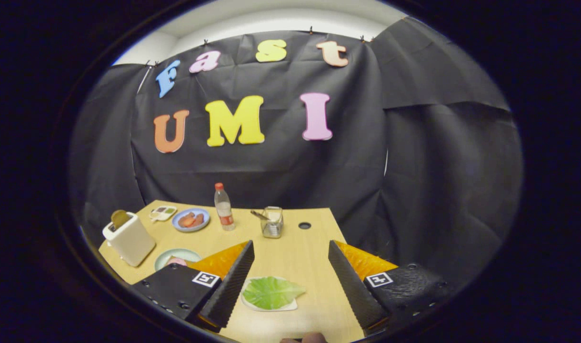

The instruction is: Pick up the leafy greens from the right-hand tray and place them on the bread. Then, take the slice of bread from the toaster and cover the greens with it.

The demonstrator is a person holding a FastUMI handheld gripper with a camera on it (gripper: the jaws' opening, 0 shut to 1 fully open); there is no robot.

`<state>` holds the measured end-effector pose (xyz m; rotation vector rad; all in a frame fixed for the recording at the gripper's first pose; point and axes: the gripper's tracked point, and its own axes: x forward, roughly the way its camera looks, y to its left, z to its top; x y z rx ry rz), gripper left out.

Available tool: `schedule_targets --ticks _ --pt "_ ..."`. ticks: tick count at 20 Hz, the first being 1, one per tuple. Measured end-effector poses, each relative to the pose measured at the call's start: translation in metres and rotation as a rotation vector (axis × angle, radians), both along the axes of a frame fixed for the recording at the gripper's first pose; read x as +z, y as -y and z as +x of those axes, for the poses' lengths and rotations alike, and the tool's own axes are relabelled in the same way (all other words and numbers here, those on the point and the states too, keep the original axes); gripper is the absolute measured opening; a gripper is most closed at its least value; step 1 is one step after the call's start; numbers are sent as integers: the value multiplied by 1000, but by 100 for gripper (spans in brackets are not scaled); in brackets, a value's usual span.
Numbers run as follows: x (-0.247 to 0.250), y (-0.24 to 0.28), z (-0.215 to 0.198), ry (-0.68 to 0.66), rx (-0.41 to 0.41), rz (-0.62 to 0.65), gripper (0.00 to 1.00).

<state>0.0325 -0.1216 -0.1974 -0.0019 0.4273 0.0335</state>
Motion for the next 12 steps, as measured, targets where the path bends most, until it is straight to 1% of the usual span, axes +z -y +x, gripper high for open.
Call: schedule_targets --ticks 5,9,12 --pt "-92 8 15 -172 52 18 96" --pt "-158 18 36 -278 67 -20 96" --pt "-201 20 43 -370 88 -16 95"
